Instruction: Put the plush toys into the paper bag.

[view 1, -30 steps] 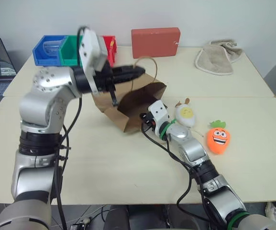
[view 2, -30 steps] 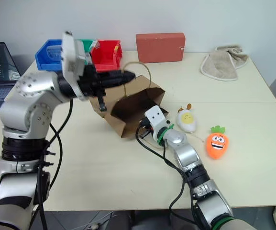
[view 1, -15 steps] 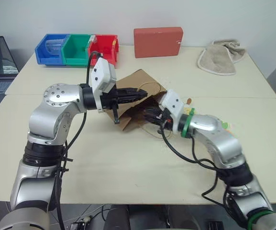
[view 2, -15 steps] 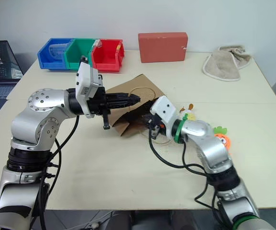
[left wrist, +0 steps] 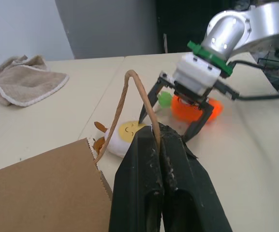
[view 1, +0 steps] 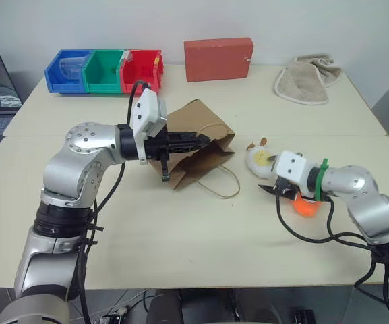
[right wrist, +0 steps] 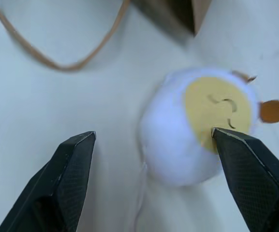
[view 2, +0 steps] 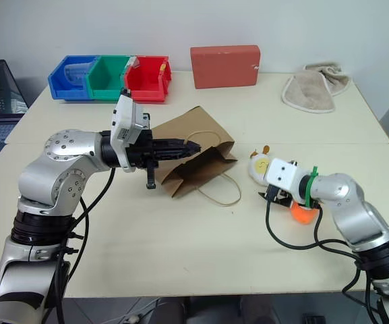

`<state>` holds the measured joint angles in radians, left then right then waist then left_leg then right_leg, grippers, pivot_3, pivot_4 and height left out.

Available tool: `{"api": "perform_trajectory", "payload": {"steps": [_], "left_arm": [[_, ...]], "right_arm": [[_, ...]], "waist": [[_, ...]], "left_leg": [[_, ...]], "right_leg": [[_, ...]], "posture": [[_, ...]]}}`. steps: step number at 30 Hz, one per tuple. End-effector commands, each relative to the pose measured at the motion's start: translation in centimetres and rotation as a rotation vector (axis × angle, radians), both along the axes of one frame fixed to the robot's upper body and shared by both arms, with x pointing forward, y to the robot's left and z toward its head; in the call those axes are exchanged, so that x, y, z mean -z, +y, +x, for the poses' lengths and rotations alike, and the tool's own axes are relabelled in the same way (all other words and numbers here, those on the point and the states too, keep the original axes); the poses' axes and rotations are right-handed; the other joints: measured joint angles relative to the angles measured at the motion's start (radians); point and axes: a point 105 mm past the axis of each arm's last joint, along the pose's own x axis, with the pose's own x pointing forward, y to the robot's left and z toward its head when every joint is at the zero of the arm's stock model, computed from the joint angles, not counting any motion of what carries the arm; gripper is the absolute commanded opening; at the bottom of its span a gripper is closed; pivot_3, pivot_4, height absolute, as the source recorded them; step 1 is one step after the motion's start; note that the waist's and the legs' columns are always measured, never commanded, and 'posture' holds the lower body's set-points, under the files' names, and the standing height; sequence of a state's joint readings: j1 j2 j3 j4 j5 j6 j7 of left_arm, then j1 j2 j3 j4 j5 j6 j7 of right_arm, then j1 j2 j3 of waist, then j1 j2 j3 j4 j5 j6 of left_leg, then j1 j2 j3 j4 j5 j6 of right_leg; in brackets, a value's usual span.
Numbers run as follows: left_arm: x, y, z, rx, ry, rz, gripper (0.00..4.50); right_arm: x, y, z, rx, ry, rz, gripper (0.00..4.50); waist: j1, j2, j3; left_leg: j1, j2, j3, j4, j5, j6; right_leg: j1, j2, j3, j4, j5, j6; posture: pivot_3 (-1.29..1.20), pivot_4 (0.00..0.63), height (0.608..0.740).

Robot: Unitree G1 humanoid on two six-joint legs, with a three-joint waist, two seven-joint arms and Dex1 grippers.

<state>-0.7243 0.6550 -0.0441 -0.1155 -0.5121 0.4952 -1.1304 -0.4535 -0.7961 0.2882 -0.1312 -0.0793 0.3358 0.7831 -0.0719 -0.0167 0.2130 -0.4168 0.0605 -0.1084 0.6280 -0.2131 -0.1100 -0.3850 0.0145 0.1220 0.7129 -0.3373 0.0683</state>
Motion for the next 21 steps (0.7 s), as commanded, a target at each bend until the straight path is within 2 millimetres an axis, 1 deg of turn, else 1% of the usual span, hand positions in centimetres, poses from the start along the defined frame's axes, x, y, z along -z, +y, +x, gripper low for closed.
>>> {"api": "perform_trajectory", "payload": {"steps": [1, 3, 7, 8, 12, 15, 16, 17, 19, 21], "left_arm": [[-1.8, 0.6, -0.5, -0.001, -0.055, -0.019, 0.0], [-1.9, 0.7, -0.5, -0.005, -0.055, -0.02, 0.0], [-1.8, 0.8, -0.7, -0.003, -0.047, -0.015, 0.0], [-1.9, 0.8, -0.7, -0.004, -0.046, -0.017, 0.0], [-2.0, 0.9, -0.7, -0.004, -0.044, -0.019, 0.0], [-2.2, 1.0, -0.7, -0.005, -0.044, -0.021, 0.0], [-2.3, 1.0, -0.7, -0.003, -0.042, -0.023, 0.0], [-2.3, 1.0, -0.7, -0.002, -0.041, -0.024, 0.0], [-2.3, 1.1, -0.7, 0.0, -0.041, -0.022, 0.0], [-2.3, 1.1, -0.7, 0.004, -0.039, -0.02, 0.0]], "right_arm": [[-0.5, 0.2, 1.0, -0.011, -0.079, -0.029, 3.67], [-0.3, 0.2, 1.4, 0.002, -0.094, -0.026, 3.12], [-0.5, 0.0, 2.1, 0.006, -0.137, -0.036, 1.66], [-0.7, 0.0, 2.2, 0.004, -0.147, -0.034, 1.23], [-1.8, -0.3, 2.2, -0.021, -0.187, -0.046, 0.02], [-3.8, 0.0, 0.1, -0.117, -0.147, -0.01, 0.02], [-4.8, 0.5, -1.0, -0.169, -0.125, 0.018, 0.02], [-5.4, 0.9, -1.7, -0.203, -0.109, 0.035, 0.02], [-7.1, 2.2, -4.0, -0.302, -0.043, 0.087, 0.02], [-7.9, 3.5, -6.1, -0.389, 0.055, 0.148, 0.02]], "waist": [[-0.001, 0.0, 0.0], [-0.001, 0.0, 0.0], [0.0, 0.0, 0.0], [0.0, 0.0, 0.0], [0.0, 0.0, 0.0], [0.003, 0.001, 0.0], [0.005, 0.001, 0.0], [0.009, 0.001, 0.001], [0.009, 0.001, 0.001], [0.009, 0.001, 0.001]], "left_leg": [[0.0, 0.0, 0.0, 0.0, 0.0, 0.0], [0.0, 0.0, 0.0, 0.0, 0.0, 0.0], [0.0, 0.0, 0.0, 0.001, 0.0, 0.0], [0.0, 0.0, 0.0, 0.001, 0.0, 0.0], [0.0, 0.0, 0.0, 0.001, 0.0, 0.0], [0.0, 0.0, 0.0, 0.001, 0.0, 0.0], [0.0, 0.0, 0.0, 0.001, 0.0, 0.0], [0.0, 0.0, -0.001, 0.0, 0.0, 0.0], [0.0, 0.0, -0.001, 0.0, 0.0, 0.0], [0.0, 0.001, -0.001, 0.0, 0.0, 0.0]], "right_leg": [[0.0, 0.0, 0.0, 0.0, 0.0, 0.0], [0.0, 0.0, 0.0, 0.0, 0.0, 0.0], [0.0, 0.0, 0.0, 0.001, 0.0, 0.0], [0.0, 0.0, 0.0, 0.001, 0.0, 0.0], [0.0, 0.0, 0.0, 0.001, 0.0, 0.0], [0.0, 0.0, 0.0, 0.001, 0.0, 0.0], [0.0, 0.0, -0.001, 0.001, 0.0, 0.0], [0.0, 0.0, -0.001, 0.0, 0.0, 0.0], [0.0, 0.0, -0.001, 0.0, 0.0, 0.0], [0.001, 0.0, -0.001, 0.0, 0.0, 0.0]], "posture": [[0.0, 0.15, 0.74], [0.0, 0.15, 0.74], [0.0, 0.15, 0.74], [0.0, 0.15, 0.74], [0.0, 0.15, 0.74], [0.0, 0.15, 0.74], [0.0, 0.15, 0.74], [0.0, 0.15, 0.74], [0.0, 0.15, 0.74], [0.0, 0.15, 0.74]]}}
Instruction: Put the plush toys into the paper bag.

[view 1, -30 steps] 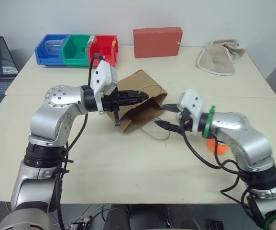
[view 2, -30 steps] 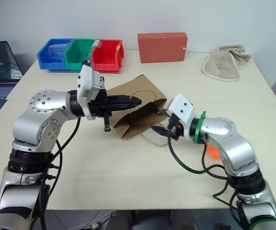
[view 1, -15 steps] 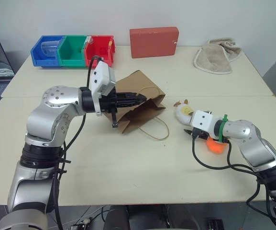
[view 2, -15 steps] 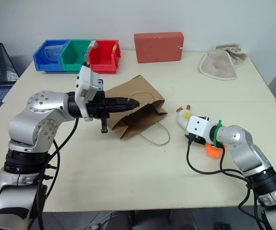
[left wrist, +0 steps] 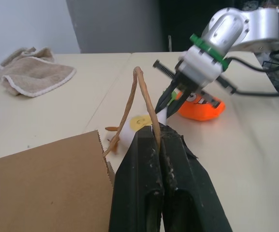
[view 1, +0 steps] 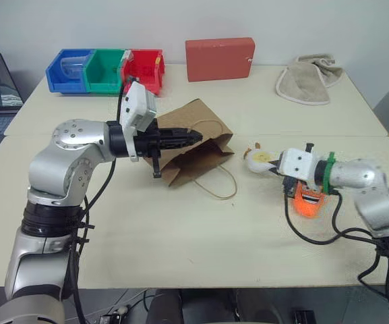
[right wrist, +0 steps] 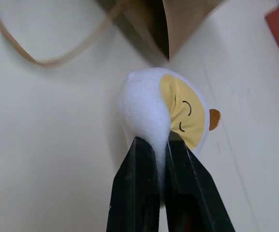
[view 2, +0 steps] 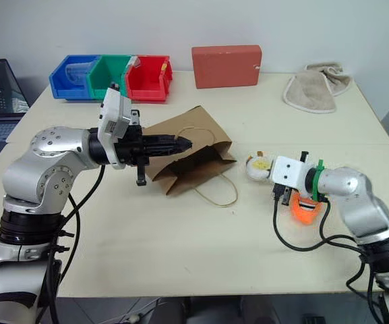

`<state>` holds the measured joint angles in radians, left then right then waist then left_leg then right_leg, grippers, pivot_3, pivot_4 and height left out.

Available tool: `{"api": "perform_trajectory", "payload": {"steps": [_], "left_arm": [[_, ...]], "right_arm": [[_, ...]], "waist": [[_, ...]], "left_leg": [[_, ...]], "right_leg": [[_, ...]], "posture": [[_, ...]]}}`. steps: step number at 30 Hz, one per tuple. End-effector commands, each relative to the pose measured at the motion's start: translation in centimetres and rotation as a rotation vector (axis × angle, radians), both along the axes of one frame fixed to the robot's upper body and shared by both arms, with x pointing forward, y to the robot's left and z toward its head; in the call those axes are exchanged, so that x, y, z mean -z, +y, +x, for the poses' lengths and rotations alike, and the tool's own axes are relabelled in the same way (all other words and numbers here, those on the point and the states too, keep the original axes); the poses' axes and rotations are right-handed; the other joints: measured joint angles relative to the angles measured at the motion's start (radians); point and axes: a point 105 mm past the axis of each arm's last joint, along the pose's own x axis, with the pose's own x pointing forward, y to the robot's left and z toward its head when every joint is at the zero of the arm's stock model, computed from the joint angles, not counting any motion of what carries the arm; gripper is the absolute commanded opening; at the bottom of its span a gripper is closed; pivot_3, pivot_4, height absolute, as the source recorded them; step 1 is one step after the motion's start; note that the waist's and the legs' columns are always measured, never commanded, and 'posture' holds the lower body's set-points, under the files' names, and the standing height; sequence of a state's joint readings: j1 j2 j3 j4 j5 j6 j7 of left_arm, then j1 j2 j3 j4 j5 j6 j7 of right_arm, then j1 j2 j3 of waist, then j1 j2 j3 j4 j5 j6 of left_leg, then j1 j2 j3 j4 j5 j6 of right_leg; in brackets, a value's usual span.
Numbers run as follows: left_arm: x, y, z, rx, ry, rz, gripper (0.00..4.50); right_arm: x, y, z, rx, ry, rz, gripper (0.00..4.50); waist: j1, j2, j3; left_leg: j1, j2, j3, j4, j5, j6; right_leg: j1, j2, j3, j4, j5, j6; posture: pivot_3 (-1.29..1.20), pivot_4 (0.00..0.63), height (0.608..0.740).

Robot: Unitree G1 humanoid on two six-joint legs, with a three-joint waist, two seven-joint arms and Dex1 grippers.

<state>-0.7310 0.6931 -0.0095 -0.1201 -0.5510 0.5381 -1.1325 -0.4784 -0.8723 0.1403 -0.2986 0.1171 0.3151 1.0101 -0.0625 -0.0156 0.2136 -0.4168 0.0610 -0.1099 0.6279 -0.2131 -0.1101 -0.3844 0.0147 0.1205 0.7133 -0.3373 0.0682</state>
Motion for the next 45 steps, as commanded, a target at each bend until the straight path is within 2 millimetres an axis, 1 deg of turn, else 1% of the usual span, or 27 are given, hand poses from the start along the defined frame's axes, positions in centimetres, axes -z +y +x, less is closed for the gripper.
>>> {"api": "perform_trajectory", "payload": {"steps": [1, 3, 4, 7, 10, 11, 13, 16, 19, 21, 24, 26, 29, 31, 32, 35, 39, 40, 41, 42, 43, 44, 45], "left_arm": [[-1.5, 0.0, -0.7, 0.029, -0.052, -0.01, 0.0], [-1.6, -0.1, -0.8, 0.035, -0.049, -0.011, 0.0], [-1.6, -0.1, -0.7, 0.039, -0.051, -0.009, 0.0], [-2.5, -0.4, -1.1, 0.066, -0.042, -0.053, 0.0], [-3.3, -0.5, -1.5, 0.086, -0.024, -0.098, 0.0], [-3.4, -0.5, -1.6, 0.091, -0.021, -0.103, 0.0], [-3.4, -0.5, -1.7, 0.094, -0.017, -0.102, 0.0], [-3.0, -0.6, -1.7, 0.093, -0.011, -0.094, 0.0], [-2.5, -0.8, -1.8, 0.095, 0.001, -0.091, 0.0], [-2.2, -0.8, -1.7, 0.091, 0.004, -0.088, 0.0], [-2.0, -0.8, -1.6, 0.084, 0.006, -0.086, 0.0], [-1.9, -0.9, -1.4, 0.08, 0.006, -0.085, 0.0], [-1.6, -0.9, -1.2, 0.071, 0.005, -0.072, 0.0], [-1.4, -1.0, -1.1, 0.068, 0.004, -0.073, 0.0], [-1.4, -1.0, -1.0, 0.066, 0.005, -0.076, 0.0], [-1.0, -1.3, -0.9, 0.066, 0.005, -0.072, 0.0], [-0.4, -1.7, -0.8, 0.07, 0.008, -0.067, 0.0], [-0.4, -1.7, -0.7, 0.07, 0.008, -0.066, 0.0], [-0.3, -1.8, -0.7, 0.071, 0.006, -0.063, 0.0], [-0.2, -1.8, -0.7, 0.072, 0.004, -0.061, 0.0], [-0.1, -1.9, -0.7, 0.072, 0.004, -0.059, 0.0], [0.0, -1.9, -0.7, 0.073, 0.005, -0.056, 0.0], [0.1, -1.9, -0.7, 0.074, 0.005, -0.054, 0.0]], "right_arm": [[-2.4, 2.5, -3.5, -0.154, 0.112, 0.1, 0.02], [-2.7, 3.0, -3.8, -0.148, 0.156, 0.138, 0.02], [-2.6, 3.5, -3.4, -0.137, 0.147, 0.149, 0.02], [-2.1, 5.9, 0.1, -0.058, 0.058, 0.198, 0.02], [-1.6, 7.7, 2.5, -0.009, 0.006, 0.206, 0.02], [-1.3, 8.6, 3.2, -0.005, -0.005, 0.212, 0.02], [-1.0, 10.1, 4.0, 0.0, -0.013, 0.227, 0.02], [-0.6, 11.5, 5.0, 0.015, -0.034, 0.232, 0.02], [-1.4, 13.1, 6.1, 0.063, -0.063, 0.301, 0.02], [-1.7, 13.4, 6.3, 0.081, -0.056, 0.342, 0.02], [-1.6, 13.3, 6.4, 0.096, -0.064, 0.352, 0.79], [-1.5, 13.1, 6.3, 0.097, -0.062, 0.348, 1.48], [-1.4, 12.9, 5.4, 0.075, -0.035, 0.353, 2.51], [-1.7, 12.3, 4.8, 0.066, -0.037, 0.351, 3.19], [-1.9, 11.7, 4.1, 0.043, -0.023, 0.347, 3.55], [-2.6, 10.1, 1.9, -0.014, 0.02, 0.344, 3.55], [-3.4, 5.9, -0.7, -0.043, 0.059, 0.272, 3.55], [-3.4, 5.2, -1.1, -0.043, 0.066, 0.257, 3.55], [-3.4, 3.9, -1.5, -0.029, 0.077, 0.224, 3.55], [-3.3, 3.0, -1.9, -0.02, 0.085, 0.199, 3.55], [-2.8, 0.7, -2.3, 0.031, 0.112, 0.136, 3.55], [-2.0, -1.8, -2.3, 0.113, 0.119, 0.065, 3.55], [-1.6, -3.4, -2.3, 0.166, 0.122, 0.017, 3.55]], "waist": [[0.0, 0.0, 0.0], [0.002, 0.0, 0.0], [0.004, 0.0, 0.0], [-0.002, -0.001, 0.0], [-0.007, -0.001, 0.0], [-0.009, -0.001, 0.0], [-0.011, -0.001, 0.0], [-0.01, -0.001, 0.0], [-0.011, -0.001, 0.0], [-0.012, -0.001, 0.0], [-0.01, -0.001, 0.0], [-0.009, -0.001, 0.0], [-0.009, -0.001, 0.0], [-0.01, -0.001, 0.0], [-0.01, -0.001, 0.0], [-0.002, -0.001, 0.0], [0.007, -0.001, 0.0], [0.007, -0.001, 0.0], [0.008, -0.001, 0.0], [0.009, -0.001, 0.0], [0.01, -0.001, 0.0], [0.012, -0.001, 0.0], [0.014, -0.001, 0.0]], "left_leg": [[0.0, 0.0, 0.0, 0.0, 0.0, 0.0], [0.0, 0.0, 0.0, 0.001, 0.0, 0.0], [0.0, 0.0, 0.0, 0.001, 0.0, 0.0], [0.001, 0.0, 0.001, 0.002, 0.0, 0.0], [0.001, 0.0, 0.0, 0.002, 0.001, 0.001], [0.001, 0.0, 0.001, 0.002, 0.001, 0.001], [0.0, 0.0, 0.0, 0.001, 0.001, 0.0], [-0.001, 0.0, -0.001, -0.001, 0.002, -0.002], [-0.002, 0.0, -0.001, -0.002, 0.003, -0.003], [-0.002, 0.0, -0.001, -0.001, 0.003, -0.003], [-0.002, 0.0, -0.001, -0.001, 0.003, -0.003], [-0.002, 0.0, -0.001, 0.0, 0.003, -0.004], [-0.002, 0.0, -0.001, 0.0, 0.002, -0.003], [-0.002, 0.0, -0.001, 0.0, 0.002, -0.002], [-0.002, 0.0, -0.001, -0.001, 0.001, -0.001], [-0.002, -0.001, -0.001, 0.0, 0.001, -0.001], [-0.002, -0.001, -0.001, 0.0, 0.001, 0.0], [-0.001, 0.0, -0.001, 0.0, 0.001, 0.0], [-0.001, -0.001, -0.001, 0.0, 0.001, 0.0], [-0.001, -0.001, -0.001, 0.0, 0.001, 0.0], [-0.001, -0.001, -0.001, 0.0, 0.001, 0.0], [-0.001, -0.001, -0.001, 0.001, 0.001, 0.0], [-0.001, -0.001, -0.001, 0.001, 0.001, 0.0]], "right_leg": [[0.0, 0.0, 0.0, 0.0, 0.0, 0.0], [0.001, 0.0, 0.0, 0.0, 0.0, 0.0], [0.001, 0.0, 0.0, 0.0, 0.0, 0.0], [0.001, 0.0, 0.001, 0.0, 0.0, 0.0], [0.001, 0.0, 0.001, 0.0, 0.0, 0.0], [0.001, 0.0, 0.001, 0.0, 0.0, 0.0], [-0.001, 0.0, 0.0, 0.001, 0.0, 0.0], [-0.001, 0.0, -0.001, 0.0, 0.0, 0.0], [-0.003, 0.0, -0.001, 0.0, 0.0, 0.0], [-0.003, 0.0, -0.001, 0.001, 0.0, 0.0], [-0.003, 0.0, -0.001, 0.002, 0.0, 0.0], [-0.002, 0.0, -0.001, 0.002, 0.0, 0.0], [-0.002, 0.0, -0.001, 0.002, 0.0, 0.0], [-0.003, 0.0, -0.001, 0.002, 0.0, 0.0], [-0.003, 0.0, -0.001, 0.002, 0.0, 0.0], [-0.002, 0.0, -0.001, 0.002, 0.0, 0.0], [-0.002, 0.0, -0.001, 0.001, 0.0, 0.0], [-0.001, 0.0, -0.001, 0.001, 0.0, 0.0], [-0.001, 0.0, -0.001, 0.001, 0.0, 0.0], [-0.001, 0.0, -0.001, 0.001, 0.0, 0.0], [-0.001, 0.0, -0.001, 0.001, 0.0, 0.0], [-0.001, 0.0, -0.001, 0.0, 0.0, 0.0], [0.0, -0.001, -0.001, 0.0, 0.0, 0.0]], "posture": [[0.0, 0.15, 0.74], [0.0, 0.15, 0.74], [0.0, 0.15, 0.74], [0.0, 0.15, 0.74], [0.0, 0.15, 0.74], [0.0, 0.15, 0.74], [0.0, 0.15, 0.74], [0.0, 0.15, 0.74], [0.0, 0.15, 0.74], [0.0, 0.15, 0.74], [0.0, 0.15, 0.74], [0.0, 0.15, 0.74], [0.0, 0.15, 0.74], [0.0, 0.15, 0.74], [0.0, 0.15, 0.74], [0.0, 0.15, 0.74], [0.0, 0.15, 0.74], [0.0, 0.15, 0.74], [0.0, 0.15, 0.74], [0.0, 0.15, 0.74], [0.0, 0.15, 0.74], [0.0, 0.15, 0.74], [0.0, 0.15, 0.74]]}}
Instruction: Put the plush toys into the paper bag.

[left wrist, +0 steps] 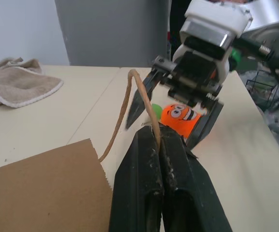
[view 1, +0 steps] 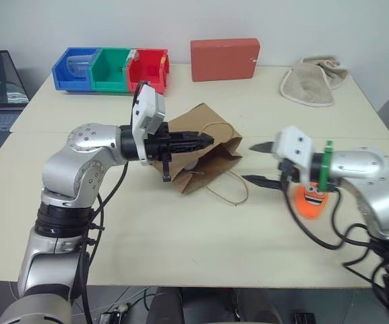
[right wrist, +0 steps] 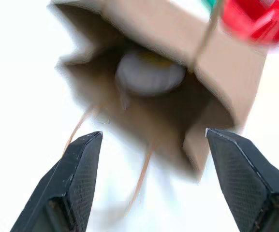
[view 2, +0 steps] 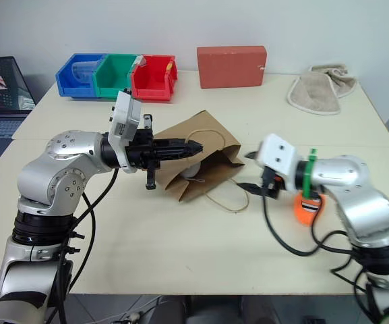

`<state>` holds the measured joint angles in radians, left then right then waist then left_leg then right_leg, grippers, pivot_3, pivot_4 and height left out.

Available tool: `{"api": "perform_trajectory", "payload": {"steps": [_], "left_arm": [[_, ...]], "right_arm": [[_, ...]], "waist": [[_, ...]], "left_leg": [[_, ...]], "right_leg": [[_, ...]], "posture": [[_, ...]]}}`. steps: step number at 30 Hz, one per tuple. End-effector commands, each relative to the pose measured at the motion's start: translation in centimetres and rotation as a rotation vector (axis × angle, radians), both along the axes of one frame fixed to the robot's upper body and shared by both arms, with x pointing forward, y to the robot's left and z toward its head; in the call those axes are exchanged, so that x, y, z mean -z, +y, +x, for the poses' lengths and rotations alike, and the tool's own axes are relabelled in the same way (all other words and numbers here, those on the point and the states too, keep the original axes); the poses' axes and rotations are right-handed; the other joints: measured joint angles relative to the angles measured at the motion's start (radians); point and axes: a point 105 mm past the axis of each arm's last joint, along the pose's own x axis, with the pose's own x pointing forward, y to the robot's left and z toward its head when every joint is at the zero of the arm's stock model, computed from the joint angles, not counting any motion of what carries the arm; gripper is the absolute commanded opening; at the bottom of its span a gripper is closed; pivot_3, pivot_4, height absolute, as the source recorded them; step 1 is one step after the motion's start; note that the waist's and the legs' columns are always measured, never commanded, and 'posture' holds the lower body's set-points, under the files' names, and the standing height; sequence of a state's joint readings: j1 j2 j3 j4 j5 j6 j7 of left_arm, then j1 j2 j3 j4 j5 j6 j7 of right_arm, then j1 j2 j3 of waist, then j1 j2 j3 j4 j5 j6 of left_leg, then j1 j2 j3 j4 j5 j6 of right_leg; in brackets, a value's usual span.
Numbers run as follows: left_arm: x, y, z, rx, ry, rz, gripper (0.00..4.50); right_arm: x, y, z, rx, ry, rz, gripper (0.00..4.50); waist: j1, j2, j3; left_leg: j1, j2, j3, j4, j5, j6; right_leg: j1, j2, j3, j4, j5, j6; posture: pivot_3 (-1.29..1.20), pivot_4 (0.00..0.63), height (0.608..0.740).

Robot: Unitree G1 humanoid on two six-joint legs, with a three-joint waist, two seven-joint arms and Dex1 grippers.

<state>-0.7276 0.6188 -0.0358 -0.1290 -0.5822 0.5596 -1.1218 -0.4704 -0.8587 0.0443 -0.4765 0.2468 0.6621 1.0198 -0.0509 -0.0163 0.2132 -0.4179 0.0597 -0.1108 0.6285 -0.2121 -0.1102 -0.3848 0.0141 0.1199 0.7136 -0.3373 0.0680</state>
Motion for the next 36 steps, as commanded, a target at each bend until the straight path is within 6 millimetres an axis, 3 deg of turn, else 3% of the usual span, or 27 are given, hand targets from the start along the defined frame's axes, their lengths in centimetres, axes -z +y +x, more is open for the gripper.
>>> {"api": "perform_trajectory", "payload": {"steps": [1, 3, 6, 11, 13, 20, 22, 23, 27, 32, 36], "left_arm": [[-0.5, 0.1, -0.2, -0.001, -0.047, 0.004, 0.0], [-0.5, 0.1, -0.2, 0.001, -0.049, 0.009, 0.0], [-0.5, 0.2, -0.2, -0.001, -0.052, 0.016, 0.0], [-0.5, 0.4, -0.2, -0.007, -0.056, 0.021, 0.0], [-0.5, 0.5, -0.2, -0.01, -0.057, 0.024, 0.0], [-0.7, 0.9, -0.3, -0.029, -0.059, 0.023, 0.0], [-0.7, 0.9, -0.2, -0.031, -0.059, 0.021, 0.0], [-0.8, 0.9, -0.2, -0.031, -0.059, 0.02, 0.0], [-1.4, 1.4, 0.0, -0.046, -0.063, 0.005, 0.0], [-2.4, 1.6, 0.0, -0.042, -0.055, -0.034, 0.0], [-3.2, 1.3, -0.2, -0.023, -0.05, -0.062, 0.0]], "right_arm": [[0.4, -5.4, -0.5, 0.144, 0.002, -0.153, 3.55], [2.4, -8.4, -0.9, 0.22, 0.06, -0.258, 3.55], [4.8, -11.3, -1.8, 0.263, 0.111, -0.395, 3.55], [5.8, -12.1, -1.0, 0.307, 0.089, -0.39, 3.39], [5.9, -11.9, -0.4, 0.319, 0.071, -0.364, 2.97], [5.3, -11.0, 0.5, 0.309, 0.042, -0.301, 0.47], [5.3, -11.1, 0.5, 0.304, 0.042, -0.307, 0.03], [5.4, -11.1, 0.5, 0.302, 0.042, -0.309, 0.03], [3.7, -9.1, 0.3, 0.234, 0.029, -0.227, 0.03], [0.2, -2.2, -0.9, 0.006, 0.009, -0.035, 0.03], [-0.6, 2.0, -0.4, -0.082, -0.015, 0.051, 0.03]], "waist": [[0.004, 0.0, 0.0], [0.005, 0.0, 0.0], [0.0, 0.0, 0.0], [-0.015, 0.0, 0.0], [-0.016, 0.0, 0.0], [-0.009, 0.0, 0.0], [-0.008, 0.0, 0.0], [-0.008, 0.0, 0.0], [-0.009, 0.0, 0.0], [-0.016, 0.0, 0.0], [-0.01, 0.0, 0.0]], "left_leg": [[0.0, 0.0, 0.0, 0.0, 0.0, 0.0], [0.0, 0.0, 0.001, 0.0, 0.0, 0.0], [0.001, 0.0, 0.002, 0.0, 0.0, 0.0], [0.003, 0.001, 0.004, 0.001, 0.0, 0.0], [0.004, 0.001, 0.004, 0.002, 0.0, 0.0], [0.005, 0.0, 0.003, 0.002, 0.0, 0.0], [0.005, 0.0, 0.003, 0.002, 0.0, 0.0], [0.005, 0.0, 0.003, 0.002, 0.0, 0.0], [0.005, 0.0, 0.003, 0.002, 0.0, 0.0], [0.005, 0.001, 0.003, 0.002, 0.0, 0.0], [0.004, 0.001, 0.001, 0.002, 0.0, 0.0]], "right_leg": [[0.0, 0.0, 0.0, 0.0, 0.0, 0.0], [0.0, 0.0, 0.001, -0.001, 0.0, 0.0], [0.0, 0.0, 0.002, -0.001, 0.0, 0.0], [0.001, 0.0, 0.004, -0.001, 0.0, 0.0], [0.003, 0.0, 0.004, -0.001, 0.0, 0.001], [0.005, 0.0, 0.003, -0.002, 0.0, 0.001], [0.005, 0.0, 0.003, -0.002, 0.0, 0.001], [0.005, 0.0, 0.003, -0.002, 0.0, 0.001], [0.005, 0.0, 0.003, -0.002, 0.0, 0.001], [0.005, 0.001, 0.003, -0.001, 0.0, 0.001], [0.005, 0.001, 0.001, -0.001, 0.0, 0.001]], "posture": [[0.0, 0.15, 0.74], [0.0, 0.15, 0.74], [0.0, 0.15, 0.74], [0.0, 0.15, 0.74], [0.0, 0.15, 0.74], [0.0, 0.15, 0.74], [0.0, 0.15, 0.74], [0.0, 0.15, 0.74], [0.0, 0.15, 0.74], [0.0, 0.15, 0.74], [0.0, 0.15, 0.74]]}}
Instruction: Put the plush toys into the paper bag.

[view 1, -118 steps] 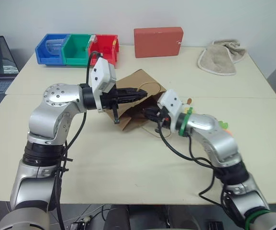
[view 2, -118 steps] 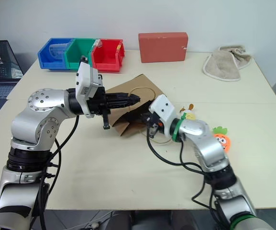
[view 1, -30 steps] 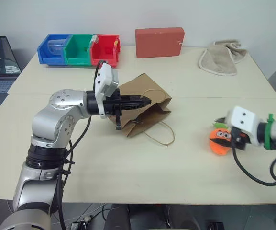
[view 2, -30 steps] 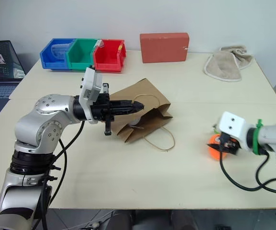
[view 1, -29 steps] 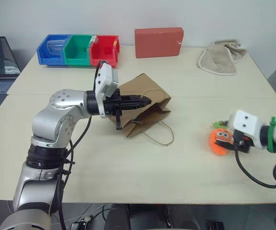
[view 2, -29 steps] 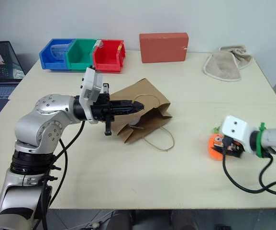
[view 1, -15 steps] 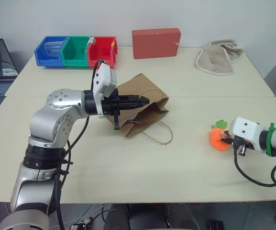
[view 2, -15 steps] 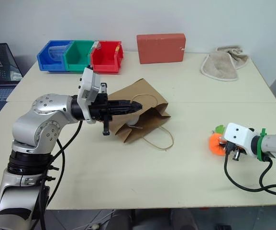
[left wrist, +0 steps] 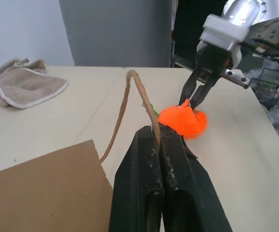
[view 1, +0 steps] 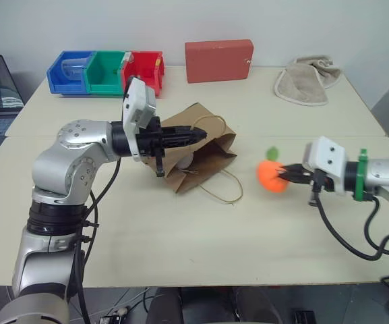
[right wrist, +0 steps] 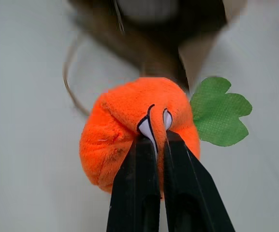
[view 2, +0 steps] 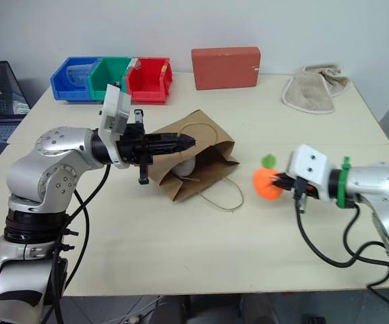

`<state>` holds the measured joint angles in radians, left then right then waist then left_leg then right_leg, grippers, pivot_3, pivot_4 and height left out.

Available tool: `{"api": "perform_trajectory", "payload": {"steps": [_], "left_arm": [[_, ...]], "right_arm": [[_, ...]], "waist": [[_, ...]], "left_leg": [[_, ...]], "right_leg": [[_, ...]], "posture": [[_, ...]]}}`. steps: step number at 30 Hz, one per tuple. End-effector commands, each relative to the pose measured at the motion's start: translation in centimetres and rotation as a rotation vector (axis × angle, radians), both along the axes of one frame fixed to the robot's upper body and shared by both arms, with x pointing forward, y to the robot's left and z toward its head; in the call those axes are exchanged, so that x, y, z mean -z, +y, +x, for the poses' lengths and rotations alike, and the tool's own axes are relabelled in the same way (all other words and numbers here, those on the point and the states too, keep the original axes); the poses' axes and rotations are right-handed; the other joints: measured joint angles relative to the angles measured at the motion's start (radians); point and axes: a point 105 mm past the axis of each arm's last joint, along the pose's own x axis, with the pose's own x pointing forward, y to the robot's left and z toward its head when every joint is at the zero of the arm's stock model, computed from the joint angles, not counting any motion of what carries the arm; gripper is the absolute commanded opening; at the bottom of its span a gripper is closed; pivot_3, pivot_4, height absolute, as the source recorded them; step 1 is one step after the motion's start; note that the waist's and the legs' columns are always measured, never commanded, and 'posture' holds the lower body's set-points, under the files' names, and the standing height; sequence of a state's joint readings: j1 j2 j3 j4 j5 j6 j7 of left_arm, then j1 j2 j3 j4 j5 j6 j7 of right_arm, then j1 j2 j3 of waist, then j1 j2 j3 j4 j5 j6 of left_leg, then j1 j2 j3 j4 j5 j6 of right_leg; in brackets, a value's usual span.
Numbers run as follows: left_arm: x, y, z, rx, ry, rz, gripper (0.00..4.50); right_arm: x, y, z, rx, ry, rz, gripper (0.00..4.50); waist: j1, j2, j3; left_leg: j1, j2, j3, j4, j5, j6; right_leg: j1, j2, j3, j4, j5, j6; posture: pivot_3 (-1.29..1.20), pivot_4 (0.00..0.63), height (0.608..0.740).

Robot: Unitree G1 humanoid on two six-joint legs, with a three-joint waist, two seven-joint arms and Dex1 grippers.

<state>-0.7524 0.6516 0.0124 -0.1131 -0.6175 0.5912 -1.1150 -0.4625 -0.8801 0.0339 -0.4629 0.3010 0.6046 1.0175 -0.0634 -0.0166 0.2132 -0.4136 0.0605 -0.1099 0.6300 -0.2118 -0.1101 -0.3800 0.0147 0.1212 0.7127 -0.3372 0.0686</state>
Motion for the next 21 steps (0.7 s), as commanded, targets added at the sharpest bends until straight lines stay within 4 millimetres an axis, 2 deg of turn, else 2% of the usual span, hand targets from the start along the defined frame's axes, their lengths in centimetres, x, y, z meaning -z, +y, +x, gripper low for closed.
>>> {"api": "perform_trajectory", "payload": {"steps": [1, 3, 7, 12, 18, 21], "left_arm": [[-1.8, -0.1, -0.6, 0.019, -0.047, -0.038, 0.0], [-1.9, -0.2, -0.7, 0.026, -0.045, -0.043, 0.0], [-1.9, -0.5, -0.9, 0.038, -0.039, -0.052, 0.0], [-1.6, -0.9, -1.3, 0.055, -0.026, -0.053, 0.0], [-1.5, -0.8, -1.4, 0.046, -0.019, -0.054, 0.0], [-1.3, -0.7, -1.3, 0.04, -0.015, -0.053, 0.0]], "right_arm": [[-0.1, 2.8, 0.3, -0.051, -0.001, 0.048, 0.03], [0.1, 4.2, 1.0, -0.062, -0.01, 0.063, 0.03], [1.2, 7.6, 3.7, -0.046, -0.046, 0.097, 0.03], [1.5, 11.2, 6.3, -0.005, -0.064, 0.171, 0.03], [1.2, 12.0, 8.7, 0.108, -0.165, 0.169, 0.03], [0.8, 11.6, 9.0, 0.134, -0.196, 0.176, 0.77]], "waist": [[0.004, 0.0, 0.0], [0.009, 0.0, 0.0], [0.006, 0.0, 0.0], [0.004, 0.0, 0.0], [0.008, 0.0, 0.0], [0.006, 0.0, 0.0]], "left_leg": [[0.0, 0.0, 0.0, 0.0, 0.0, 0.0], [-0.001, 0.0, -0.001, 0.0, 0.0, 0.0], [-0.001, 0.0, -0.001, 0.0, 0.0, 0.0], [-0.002, 0.0, -0.001, -0.001, 0.0, 0.0], [-0.004, 0.0, -0.002, -0.001, 0.002, -0.004], [-0.004, 0.0, -0.002, -0.001, 0.002, -0.004]], "right_leg": [[0.0, 0.0, 0.0, 0.0, 0.0, 0.0], [-0.001, 0.0, -0.001, 0.0, 0.0, 0.0], [-0.001, 0.0, -0.001, 0.0, 0.0, 0.0], [-0.004, 0.0, -0.001, 0.001, 0.0, 0.0], [-0.005, 0.0, -0.002, 0.002, 0.0, -0.001], [-0.005, 0.0, -0.002, 0.002, 0.0, -0.001]], "posture": [[0.0, 0.15, 0.74], [0.0, 0.15, 0.74], [0.0, 0.15, 0.74], [0.0, 0.15, 0.74], [0.0, 0.15, 0.74], [0.0, 0.15, 0.74]]}}
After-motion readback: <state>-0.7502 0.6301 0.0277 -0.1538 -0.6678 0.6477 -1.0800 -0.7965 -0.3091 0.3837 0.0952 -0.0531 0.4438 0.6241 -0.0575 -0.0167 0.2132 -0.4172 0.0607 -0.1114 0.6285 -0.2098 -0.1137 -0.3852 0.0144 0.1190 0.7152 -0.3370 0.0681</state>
